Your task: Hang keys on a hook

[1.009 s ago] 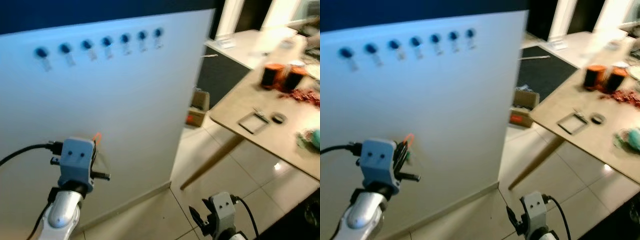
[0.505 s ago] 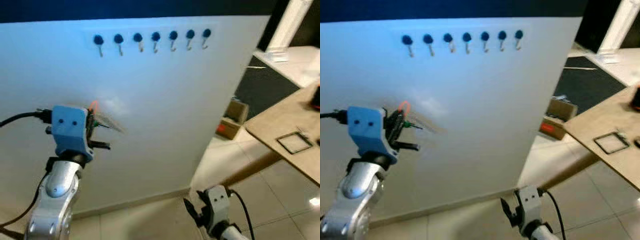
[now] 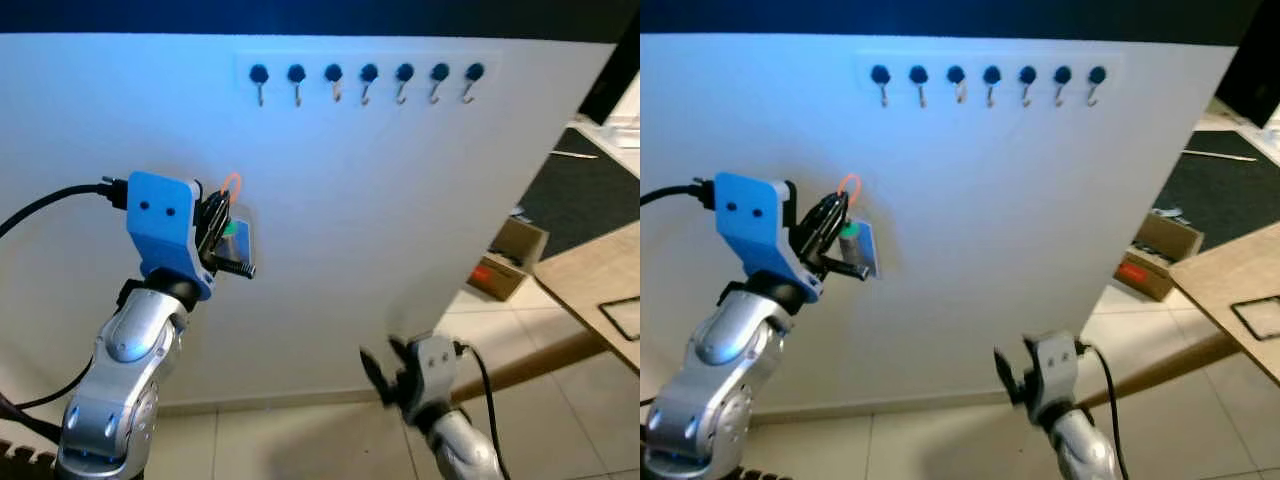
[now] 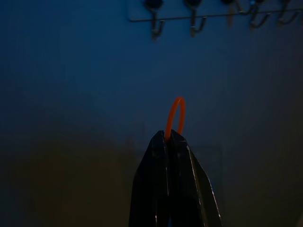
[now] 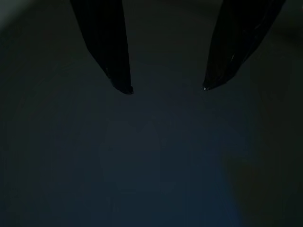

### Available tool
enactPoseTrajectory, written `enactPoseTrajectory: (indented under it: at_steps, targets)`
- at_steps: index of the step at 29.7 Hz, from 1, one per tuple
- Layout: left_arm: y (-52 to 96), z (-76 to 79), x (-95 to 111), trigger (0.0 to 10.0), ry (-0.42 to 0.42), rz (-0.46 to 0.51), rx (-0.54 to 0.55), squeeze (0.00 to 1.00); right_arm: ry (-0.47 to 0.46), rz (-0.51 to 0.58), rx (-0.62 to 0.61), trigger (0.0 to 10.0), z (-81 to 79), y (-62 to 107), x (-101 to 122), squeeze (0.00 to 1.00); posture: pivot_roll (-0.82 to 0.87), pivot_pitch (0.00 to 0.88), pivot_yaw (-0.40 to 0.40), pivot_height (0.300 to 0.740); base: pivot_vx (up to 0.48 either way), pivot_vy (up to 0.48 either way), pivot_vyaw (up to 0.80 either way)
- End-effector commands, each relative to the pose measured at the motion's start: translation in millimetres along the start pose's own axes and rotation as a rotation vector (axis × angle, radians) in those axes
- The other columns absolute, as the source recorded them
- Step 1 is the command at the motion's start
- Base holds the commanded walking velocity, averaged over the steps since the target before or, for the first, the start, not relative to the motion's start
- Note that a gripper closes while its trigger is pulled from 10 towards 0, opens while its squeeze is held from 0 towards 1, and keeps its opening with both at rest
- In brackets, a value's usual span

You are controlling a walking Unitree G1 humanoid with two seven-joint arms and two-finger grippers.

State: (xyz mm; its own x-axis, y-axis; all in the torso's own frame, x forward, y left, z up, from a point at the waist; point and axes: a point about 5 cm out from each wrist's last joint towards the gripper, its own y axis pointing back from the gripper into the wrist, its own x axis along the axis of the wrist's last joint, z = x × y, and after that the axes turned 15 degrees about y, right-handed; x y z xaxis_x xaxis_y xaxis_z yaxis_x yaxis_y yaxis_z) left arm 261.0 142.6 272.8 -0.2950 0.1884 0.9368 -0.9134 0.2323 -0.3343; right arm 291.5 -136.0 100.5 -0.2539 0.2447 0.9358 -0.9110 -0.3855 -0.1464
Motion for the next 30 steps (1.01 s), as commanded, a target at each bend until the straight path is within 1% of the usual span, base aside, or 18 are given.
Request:
enactPoseTrajectory:
  at_steps: [1,2,3,4,6,7,9,12,13,17,24,25,26,27,28,30]
  targets:
    - [-1.2,3.8,-3.5,10.0,0.025,-0.023,-0.016,0.00,0.003,0.045,-0.005,10.0,0.6,-5.3,12.4,0.00,0.23,0.154,-0.030,0.740,0.000,0.000,0.00]
    - [-1.6,3.8,-4.3,10.0,0.026,-0.026,-0.015,0.00,0.013,0.084,-0.010,10.0,2.1,-11.2,22.2,0.00,0.23,0.154,-0.030,0.740,0.000,0.000,0.00]
    - [-1.6,3.8,-4.3,10.0,0.026,-0.026,-0.015,0.00,0.013,0.084,-0.010,10.0,2.1,-11.2,22.2,0.00,0.23,0.154,-0.030,0.740,0.000,0.000,0.00]
    - [-1.7,3.6,-4.6,10.0,0.027,-0.031,-0.014,0.00,0.018,0.107,-0.014,10.0,3.1,-14.6,28.6,0.00,0.23,0.154,-0.030,0.740,0.000,0.000,0.00]
    - [-1.1,0.7,-6.7,10.0,0.028,-0.043,0.003,0.00,0.022,0.205,-0.013,10.0,3.2,-31.8,53.9,0.00,0.23,0.153,-0.025,0.740,0.000,0.000,0.00]
    - [-1.1,0.7,-6.7,10.0,0.028,-0.043,0.003,0.00,0.022,0.205,-0.013,10.0,3.2,-31.8,53.9,0.00,0.23,0.153,-0.025,0.740,0.000,0.000,0.00]
    - [-0.5,-1.5,-8.3,10.0,0.026,-0.052,0.012,0.00,0.029,0.298,-0.002,10.0,0.9,-47.6,78.8,0.00,0.23,0.155,-0.018,0.740,0.000,0.000,0.00]
    - [-0.1,-2.6,-9.5,10.0,0.023,-0.059,0.022,0.00,0.037,0.444,0.015,10.0,-3.2,-69.7,122.6,0.00,0.24,0.158,-0.019,0.740,0.000,0.000,0.00]
    - [-0.1,-2.6,-9.5,10.0,0.023,-0.059,0.022,0.00,0.037,0.444,0.015,10.0,-3.2,-69.7,122.6,0.00,0.24,0.158,-0.019,0.740,0.000,0.000,0.00]
    - [2.7,-3.4,-12.1,10.0,0.020,-0.071,0.037,0.00,0.044,0.570,-0.012,10.0,1.9,-88.5,163.5,0.00,0.26,0.164,-0.023,0.740,0.000,0.000,0.00]
    - [2.7,-3.4,-12.1,10.0,0.020,-0.071,0.037,0.00,0.044,0.570,-0.012,10.0,1.9,-88.5,163.5,0.00,0.26,0.164,-0.023,0.740,0.000,0.000,0.00]
    - [4.1,-4.1,-13.4,10.0,0.019,-0.076,0.044,0.00,0.044,0.587,-0.029,10.0,5.5,-94.4,171.7,0.00,0.26,0.166,-0.026,0.740,0.000,0.000,0.00]
    - [8.2,-6.1,-17.1,10.0,0.013,-0.093,0.061,0.00,0.048,0.584,-0.088,10.0,18.5,-105.9,179.0,0.00,0.29,0.180,-0.034,0.740,0.000,0.000,0.00]
    - [11.5,-7.7,-19.8,10.0,0.009,-0.105,0.075,0.00,0.051,0.583,-0.139,10.0,29.2,-113.2,185.1,0.00,0.29,0.181,-0.035,0.740,0.000,0.000,0.00]
    - [11.5,-7.7,-19.8,10.0,0.009,-0.105,0.075,0.00,0.051,0.583,-0.139,10.0,29.2,-113.2,185.1,0.00,0.29,0.181,-0.035,0.740,0.000,0.000,0.00]
    - [15.1,-9.6,-22.5,10.0,0.005,-0.118,0.093,0.00,0.053,0.582,-0.196,10.0,41.8,-119.4,192.1,0.00,0.29,0.183,-0.037,0.740,0.000,0.000,0.00]
